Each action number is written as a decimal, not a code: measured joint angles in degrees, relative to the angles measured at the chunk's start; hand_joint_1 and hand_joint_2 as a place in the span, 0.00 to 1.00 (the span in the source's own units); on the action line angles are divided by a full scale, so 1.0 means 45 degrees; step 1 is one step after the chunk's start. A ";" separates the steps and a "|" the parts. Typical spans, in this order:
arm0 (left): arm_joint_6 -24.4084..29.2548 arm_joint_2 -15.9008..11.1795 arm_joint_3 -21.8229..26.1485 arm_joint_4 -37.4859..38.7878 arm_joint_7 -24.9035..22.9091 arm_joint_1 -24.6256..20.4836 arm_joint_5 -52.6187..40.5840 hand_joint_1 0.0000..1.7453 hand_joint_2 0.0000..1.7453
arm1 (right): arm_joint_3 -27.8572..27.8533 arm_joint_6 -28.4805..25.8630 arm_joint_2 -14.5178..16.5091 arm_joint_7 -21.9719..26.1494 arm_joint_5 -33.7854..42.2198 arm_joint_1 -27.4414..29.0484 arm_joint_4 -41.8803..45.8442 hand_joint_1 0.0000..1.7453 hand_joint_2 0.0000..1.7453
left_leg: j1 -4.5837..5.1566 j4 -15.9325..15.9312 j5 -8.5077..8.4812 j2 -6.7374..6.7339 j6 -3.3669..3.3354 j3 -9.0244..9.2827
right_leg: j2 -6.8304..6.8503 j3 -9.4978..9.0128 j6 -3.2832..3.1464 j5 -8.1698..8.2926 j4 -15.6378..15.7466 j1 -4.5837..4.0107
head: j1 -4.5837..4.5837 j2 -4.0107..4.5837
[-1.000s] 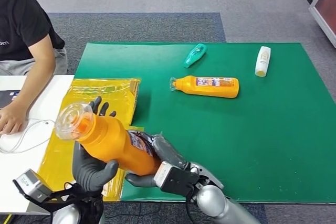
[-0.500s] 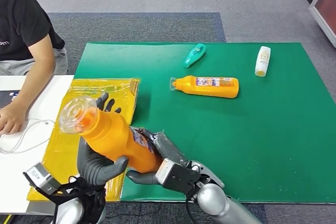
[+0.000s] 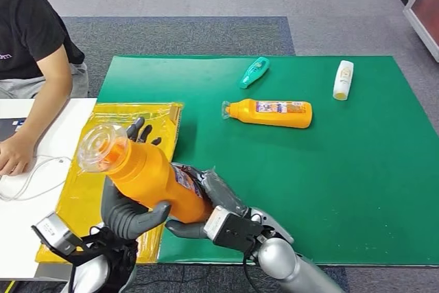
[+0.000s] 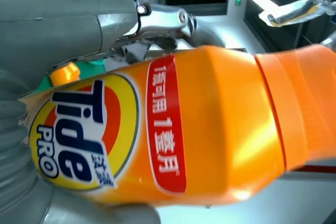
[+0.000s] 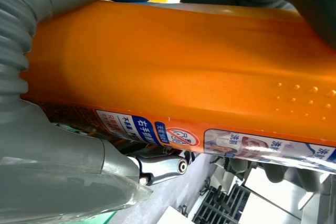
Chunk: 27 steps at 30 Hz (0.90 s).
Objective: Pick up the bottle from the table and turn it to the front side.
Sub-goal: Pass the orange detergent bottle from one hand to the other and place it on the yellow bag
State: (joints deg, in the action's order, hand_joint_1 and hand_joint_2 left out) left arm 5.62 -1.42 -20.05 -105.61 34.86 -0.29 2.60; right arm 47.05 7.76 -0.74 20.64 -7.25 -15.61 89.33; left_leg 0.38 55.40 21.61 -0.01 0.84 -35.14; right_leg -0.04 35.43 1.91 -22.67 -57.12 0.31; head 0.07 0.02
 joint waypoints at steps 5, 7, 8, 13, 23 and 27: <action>-0.0131 -0.0056 -0.0109 0.0052 -0.0035 -0.0232 -0.0053 0.31 1.00 | -0.0047 -0.0041 0.0000 0.0017 -0.0081 -0.0100 -0.0005 1.00 1.00 | 0.0000 0.0000 0.0000 0.0000 0.0000 0.0000 | 0.0000 0.0001 0.0000 0.0000 0.0000 0.0000 | 0.0001 0.0000; -0.0271 -0.0093 -0.0152 0.0088 -0.0129 -0.0385 -0.0017 0.05 1.00 | -0.0069 -0.0076 0.0000 0.0045 -0.0130 -0.0126 -0.0005 1.00 1.00 | 0.0000 0.0000 0.0000 0.0000 0.0000 0.0000 | 0.0000 0.0001 0.0000 0.0000 0.0000 0.0000 | 0.0001 0.0000; -0.0322 -0.0108 -0.0154 0.0102 -0.0169 -0.0444 0.0001 0.04 1.00 | -0.0073 -0.0093 0.0000 0.0060 -0.0159 -0.0126 -0.0005 1.00 1.00 | 0.0000 0.0000 0.0000 0.0000 0.0001 0.0000 | 0.0000 0.0001 0.0000 0.0000 0.0000 0.0000 | 0.0001 0.0000; -0.0587 -0.0202 -0.0154 0.0171 -0.0345 -0.0716 -0.0070 0.00 1.00 | -0.0074 -0.0323 0.0000 0.0148 -0.0553 -0.0121 -0.0005 1.00 1.00 | 0.0000 0.0000 -0.0001 0.0000 0.0002 -0.0001 | 0.0000 0.0001 0.0000 -0.0001 0.0000 0.0000 | 0.0001 0.0000; -0.1337 -0.0391 -0.0095 0.0194 -0.0837 -0.1004 -0.0156 0.00 1.00 | -0.0075 -0.1246 -0.0001 0.0357 -0.2267 -0.0109 -0.0005 1.00 1.00 | 0.0000 0.0000 -0.0001 0.0000 0.0002 -0.0001 | 0.0000 0.0003 0.0000 -0.0001 0.0000 0.0000 | 0.0000 0.0000; -0.1552 -0.0399 0.0019 0.0211 -0.1025 -0.1086 0.0001 0.24 1.00 | -0.0077 -0.1479 -0.0003 0.0381 -0.2761 -0.0112 -0.0005 1.00 1.00 | 0.0000 0.0000 -0.0002 -0.0001 0.0003 0.0000 | 0.0000 0.0005 -0.0001 0.0000 0.0000 0.0000 | 0.0000 0.0000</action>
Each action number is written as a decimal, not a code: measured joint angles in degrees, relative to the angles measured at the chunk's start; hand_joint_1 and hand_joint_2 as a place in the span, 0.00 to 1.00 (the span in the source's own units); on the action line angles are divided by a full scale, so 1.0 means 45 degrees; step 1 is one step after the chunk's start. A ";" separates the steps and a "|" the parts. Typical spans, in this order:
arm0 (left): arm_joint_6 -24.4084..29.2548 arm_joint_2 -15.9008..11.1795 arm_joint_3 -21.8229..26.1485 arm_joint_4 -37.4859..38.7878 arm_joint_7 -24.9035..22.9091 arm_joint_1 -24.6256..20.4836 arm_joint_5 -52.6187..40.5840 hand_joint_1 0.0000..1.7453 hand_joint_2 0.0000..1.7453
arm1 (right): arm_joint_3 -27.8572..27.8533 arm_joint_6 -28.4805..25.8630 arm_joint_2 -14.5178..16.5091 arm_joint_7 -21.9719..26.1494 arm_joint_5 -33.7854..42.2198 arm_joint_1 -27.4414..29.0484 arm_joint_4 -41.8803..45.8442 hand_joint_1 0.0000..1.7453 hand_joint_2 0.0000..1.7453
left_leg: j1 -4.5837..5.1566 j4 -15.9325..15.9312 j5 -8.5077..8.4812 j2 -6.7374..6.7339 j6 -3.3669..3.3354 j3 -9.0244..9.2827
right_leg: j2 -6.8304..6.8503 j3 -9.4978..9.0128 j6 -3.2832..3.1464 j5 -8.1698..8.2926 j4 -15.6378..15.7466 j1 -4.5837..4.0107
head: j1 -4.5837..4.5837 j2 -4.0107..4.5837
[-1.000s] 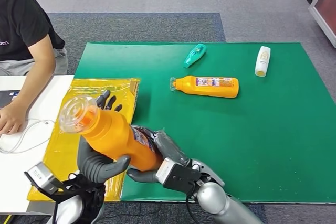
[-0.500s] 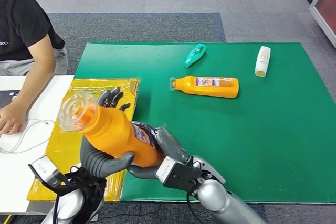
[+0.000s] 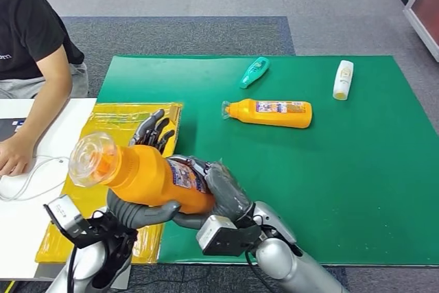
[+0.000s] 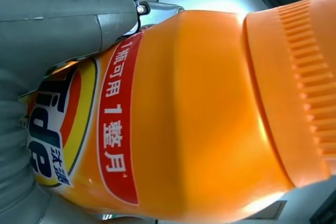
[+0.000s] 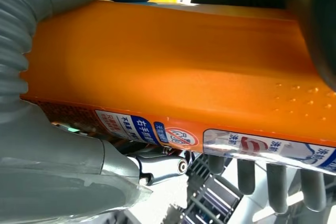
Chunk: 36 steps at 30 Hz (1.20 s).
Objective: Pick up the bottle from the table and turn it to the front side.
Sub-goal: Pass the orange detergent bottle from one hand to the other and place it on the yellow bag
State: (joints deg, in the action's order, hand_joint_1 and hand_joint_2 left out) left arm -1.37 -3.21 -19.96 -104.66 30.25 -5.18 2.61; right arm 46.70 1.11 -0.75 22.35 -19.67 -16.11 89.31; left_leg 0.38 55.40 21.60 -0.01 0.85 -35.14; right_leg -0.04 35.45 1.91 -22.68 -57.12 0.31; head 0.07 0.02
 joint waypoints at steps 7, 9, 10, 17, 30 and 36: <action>-0.0227 0.0000 0.0050 0.0064 -0.0067 -0.0065 0.0040 1.00 1.00 | -0.0066 -0.0110 -0.0002 0.0062 -0.0324 -0.0020 0.0005 1.00 1.00 | 0.0000 0.0000 -0.0001 0.0000 0.0002 0.0000 | 0.0000 0.0000 0.0000 0.0000 0.0000 0.0001 | 0.0001 0.0000; -0.0264 0.0000 0.0050 0.0066 -0.0054 -0.0084 -0.0013 1.00 1.00 | -0.0085 -0.0110 -0.0002 0.0079 -0.0337 -0.0020 0.0005 1.00 1.00 | 0.0000 0.0000 -0.0001 0.0000 0.0002 0.0000 | 0.0000 0.0001 0.0000 0.0000 0.0000 0.0001 | 0.0000 0.0000; -0.0273 0.0000 0.0050 0.0066 -0.0040 -0.0093 -0.0050 1.00 1.00 | -0.0092 -0.0109 -0.0002 0.0087 -0.0341 -0.0019 0.0006 1.00 1.00 | 0.0000 0.0000 -0.0001 0.0000 0.0002 0.0000 | 0.0000 0.0001 0.0000 0.0000 0.0000 0.0001 | 0.0000 0.0000; -0.0290 0.0004 0.0052 0.0066 0.0081 -0.0171 -0.0209 1.00 1.00 | -0.0096 -0.0076 -0.0002 0.0118 -0.0349 -0.0003 0.0058 1.00 1.00 | 0.0000 0.0000 -0.0001 0.0000 0.0002 -0.0001 | 0.0000 0.0001 0.0000 -0.0001 0.0000 0.0000 | 0.0000 0.0000; 0.0160 0.0080 0.0006 0.0055 0.0249 -0.0085 -0.0695 1.00 1.00 | -0.0096 0.0021 -0.0002 0.0058 -0.0191 0.0008 0.0078 0.66 1.00 | 0.0000 0.0000 -0.0001 0.0000 0.0002 -0.0004 | 0.0000 0.0001 0.0000 -0.0001 0.0000 0.0000 | 0.0001 0.0000; 0.0575 0.0070 -0.0005 0.0046 0.0268 0.0052 -0.1147 1.00 1.00 | -0.0101 0.0012 -0.0004 -0.0071 -0.0046 0.0082 0.0078 0.00 1.00 | 0.0000 0.0000 -0.0001 0.0000 0.0002 -0.0005 | 0.0000 0.0004 0.0000 -0.0001 0.0000 0.0000 | 0.0000 0.0000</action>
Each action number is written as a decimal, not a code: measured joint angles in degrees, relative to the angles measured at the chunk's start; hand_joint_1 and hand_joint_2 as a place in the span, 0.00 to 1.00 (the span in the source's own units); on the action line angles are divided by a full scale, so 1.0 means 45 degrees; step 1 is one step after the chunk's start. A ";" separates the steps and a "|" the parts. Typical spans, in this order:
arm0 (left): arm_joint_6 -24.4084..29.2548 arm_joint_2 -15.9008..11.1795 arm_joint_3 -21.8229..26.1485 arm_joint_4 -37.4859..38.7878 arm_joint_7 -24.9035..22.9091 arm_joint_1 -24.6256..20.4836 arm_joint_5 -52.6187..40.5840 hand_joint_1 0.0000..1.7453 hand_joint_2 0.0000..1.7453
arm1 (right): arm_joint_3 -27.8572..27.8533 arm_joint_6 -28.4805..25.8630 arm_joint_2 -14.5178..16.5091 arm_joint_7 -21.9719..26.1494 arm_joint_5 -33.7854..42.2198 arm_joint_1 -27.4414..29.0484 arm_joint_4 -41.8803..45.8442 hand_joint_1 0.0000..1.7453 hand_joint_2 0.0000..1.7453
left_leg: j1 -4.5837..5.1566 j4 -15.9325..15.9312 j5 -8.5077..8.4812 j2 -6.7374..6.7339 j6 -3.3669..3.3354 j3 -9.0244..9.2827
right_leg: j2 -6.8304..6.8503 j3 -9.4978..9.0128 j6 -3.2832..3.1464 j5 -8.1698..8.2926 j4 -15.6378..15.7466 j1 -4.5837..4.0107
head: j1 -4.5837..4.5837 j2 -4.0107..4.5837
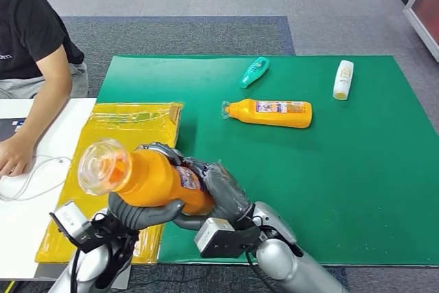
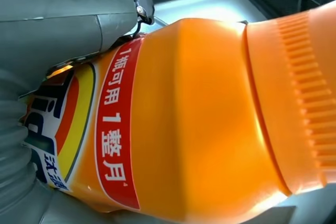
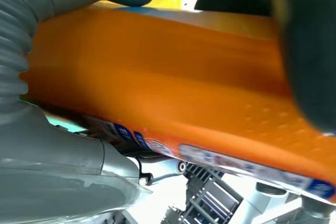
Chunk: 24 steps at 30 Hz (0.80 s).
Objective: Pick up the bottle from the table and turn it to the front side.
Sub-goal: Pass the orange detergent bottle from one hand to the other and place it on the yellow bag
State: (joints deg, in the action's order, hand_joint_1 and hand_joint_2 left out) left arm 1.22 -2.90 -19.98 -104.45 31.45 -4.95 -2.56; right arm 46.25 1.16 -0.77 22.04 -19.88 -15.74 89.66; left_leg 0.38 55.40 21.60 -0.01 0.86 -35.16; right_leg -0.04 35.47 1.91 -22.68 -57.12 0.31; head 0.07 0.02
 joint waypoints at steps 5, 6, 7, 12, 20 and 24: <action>0.0321 -0.0102 0.0007 -0.0005 0.0024 0.0035 -0.0449 1.00 1.00 | 0.0000 -0.0016 0.0001 -0.0056 0.0059 0.0096 -0.0005 0.00 1.00 | 0.0000 0.0000 0.0000 0.0000 0.0000 -0.0002 | 0.0000 -0.0001 0.0000 0.0000 0.0000 0.0000 | 0.0001 0.0000; 0.0332 -0.0134 0.0011 -0.0012 0.0024 0.0050 -0.0511 1.00 1.00 | 0.0000 -0.0016 0.0001 -0.0061 0.0061 0.0124 -0.0005 0.00 1.00 | 0.0000 0.0000 0.0000 0.0000 0.0000 -0.0002 | 0.0000 -0.0001 0.0000 0.0000 0.0000 0.0000 | 0.0001 0.0000; 0.0345 -0.0165 0.0016 -0.0022 0.0021 0.0070 -0.0571 1.00 1.00 | 0.0001 -0.0016 0.0001 -0.0065 0.0061 0.0156 -0.0005 0.00 1.00 | 0.0000 0.0000 0.0000 0.0000 0.0000 -0.0003 | 0.0000 0.0000 0.0000 0.0000 0.0000 0.0000 | 0.0001 0.0000; 0.0525 -0.0268 0.0149 -0.0104 -0.0095 0.0174 -0.0799 1.00 1.00 | 0.0000 -0.0032 0.0001 -0.0073 0.0061 0.0293 -0.0007 0.00 1.00 | 0.0000 0.0000 0.0000 0.0000 0.0000 -0.0004 | 0.0000 0.0001 0.0000 0.0000 0.0000 0.0000 | 0.0000 0.0000; 0.0715 -0.0504 0.0580 -0.0112 -0.0315 0.0442 -0.1200 1.00 1.00 | 0.0000 -0.0087 0.0006 -0.0021 0.0042 0.0461 0.0005 0.00 1.00 | -0.0002 0.0000 0.0000 -0.0001 0.0001 -0.0005 | 0.0000 0.0004 -0.0002 -0.0001 0.0000 -0.0003 | 0.0000 0.0000; 0.0715 -0.0593 0.0713 -0.0112 -0.0334 0.0528 -0.1227 1.00 1.00 | 0.0000 -0.0089 0.0006 -0.0021 0.0041 0.0495 0.0005 0.00 1.00 | -0.0002 0.0000 0.0000 -0.0001 0.0001 -0.0006 | 0.0000 0.0005 -0.0001 -0.0001 0.0000 -0.0003 | 0.0000 0.0000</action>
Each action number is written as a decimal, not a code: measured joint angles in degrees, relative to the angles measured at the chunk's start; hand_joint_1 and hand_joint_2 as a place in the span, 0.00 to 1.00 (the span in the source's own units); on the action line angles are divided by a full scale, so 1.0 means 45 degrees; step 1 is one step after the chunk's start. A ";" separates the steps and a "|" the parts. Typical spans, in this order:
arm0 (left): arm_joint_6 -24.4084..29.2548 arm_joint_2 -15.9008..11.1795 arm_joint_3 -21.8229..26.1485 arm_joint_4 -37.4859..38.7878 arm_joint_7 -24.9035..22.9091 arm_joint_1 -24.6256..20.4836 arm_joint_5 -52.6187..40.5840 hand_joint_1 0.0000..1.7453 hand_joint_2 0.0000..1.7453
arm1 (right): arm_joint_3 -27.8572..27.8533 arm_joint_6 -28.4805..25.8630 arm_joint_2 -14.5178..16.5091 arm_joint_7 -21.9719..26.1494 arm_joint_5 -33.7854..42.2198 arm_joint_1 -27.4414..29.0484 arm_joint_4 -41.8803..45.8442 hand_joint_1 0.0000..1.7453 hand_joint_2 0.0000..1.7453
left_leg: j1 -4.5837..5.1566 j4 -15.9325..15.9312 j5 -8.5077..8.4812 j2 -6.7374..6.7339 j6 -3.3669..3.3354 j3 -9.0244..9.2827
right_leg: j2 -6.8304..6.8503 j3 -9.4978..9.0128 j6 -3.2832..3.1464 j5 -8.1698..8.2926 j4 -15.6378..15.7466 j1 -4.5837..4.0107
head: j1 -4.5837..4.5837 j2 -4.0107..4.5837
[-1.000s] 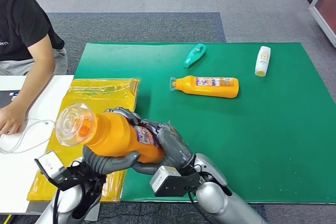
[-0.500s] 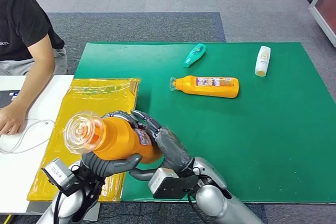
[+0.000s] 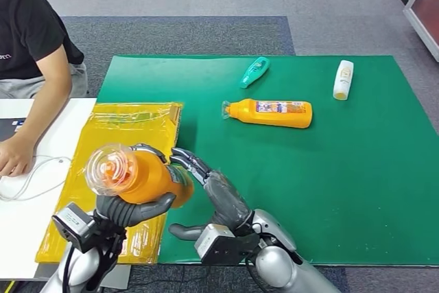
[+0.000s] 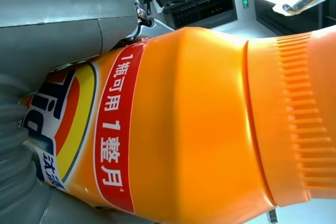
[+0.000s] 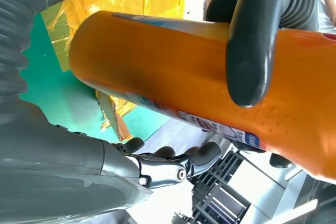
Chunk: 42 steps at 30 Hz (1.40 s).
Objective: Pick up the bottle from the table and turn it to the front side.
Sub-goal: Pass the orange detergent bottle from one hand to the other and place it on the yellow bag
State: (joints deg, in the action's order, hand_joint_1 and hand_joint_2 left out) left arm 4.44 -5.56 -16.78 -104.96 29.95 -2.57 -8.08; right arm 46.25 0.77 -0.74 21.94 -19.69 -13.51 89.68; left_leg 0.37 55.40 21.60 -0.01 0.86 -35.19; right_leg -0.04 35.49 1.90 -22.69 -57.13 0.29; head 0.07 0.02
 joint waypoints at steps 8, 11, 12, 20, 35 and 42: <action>-0.0013 -0.0256 0.0237 0.0000 -0.0373 0.0370 -0.0864 1.00 1.00 | -0.0053 -0.0035 0.0000 0.0000 -0.0059 0.0232 0.0021 0.00 1.00 | -0.0001 0.0000 0.0000 -0.0001 0.0001 -0.0002 | -0.0001 0.0004 -0.0003 -0.0002 0.0000 -0.0001 | 0.0000 0.0000; -0.0241 -0.0421 0.0465 -0.0004 -0.0613 0.0581 -0.1156 1.00 1.00 | -0.0073 -0.0043 0.0000 0.0007 -0.0114 0.0350 0.0024 0.00 1.00 | -0.0004 0.0000 0.0000 -0.0001 0.0001 -0.0002 | 0.0000 0.0005 -0.0007 -0.0005 0.0000 -0.0006 | 0.0000 0.0000; -0.0375 -0.0491 0.0534 -0.0005 -0.0729 0.0650 -0.1303 1.00 1.00 | -0.0085 -0.0044 0.0000 0.0018 -0.0138 0.0393 0.0024 0.00 1.00 | -0.0006 0.0000 0.0000 -0.0001 0.0001 -0.0003 | 0.0000 0.0005 -0.0007 -0.0005 -0.0001 -0.0007 | 0.0000 0.0000; -0.1013 -0.1458 0.1086 -0.0005 -0.1742 0.1460 -0.3753 1.00 1.00 | -0.0418 -0.0028 0.0004 0.0131 -0.0425 0.0893 0.0170 0.00 1.00 | -0.0008 -0.0001 0.0003 -0.0003 0.0005 -0.0005 | -0.0001 0.0010 -0.0012 -0.0009 -0.0001 -0.0010 | 0.0000 0.0000; -0.0987 -0.2711 0.2002 0.0206 -0.2308 0.1875 -0.5951 1.00 1.00 | -0.0806 0.0356 0.0005 0.0209 -0.0653 0.1237 0.0350 0.00 1.00 | -0.0020 -0.0001 0.0002 -0.0004 0.0011 -0.0008 | -0.0001 0.0013 -0.0022 -0.0005 -0.0001 -0.0023 | -0.0002 0.0000; -0.0357 -0.2795 0.2155 0.0452 -0.2280 0.1768 -0.6906 1.00 1.00 | -0.0801 0.0482 0.0005 0.0204 -0.0656 0.1273 0.0494 0.00 1.00 | -0.0022 0.0000 0.0002 -0.0004 0.0012 -0.0009 | -0.0001 0.0015 -0.0023 -0.0007 -0.0001 -0.0025 | 0.0000 0.0000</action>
State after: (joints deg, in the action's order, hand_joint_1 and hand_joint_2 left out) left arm 2.83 -18.14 -7.08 -102.92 19.69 5.39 -39.15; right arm 42.64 2.93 -0.72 22.86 -22.64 -7.79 91.90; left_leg 0.27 55.40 21.61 -0.03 0.92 -35.23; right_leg -0.05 35.56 1.80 -22.72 -57.13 0.18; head 0.07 0.02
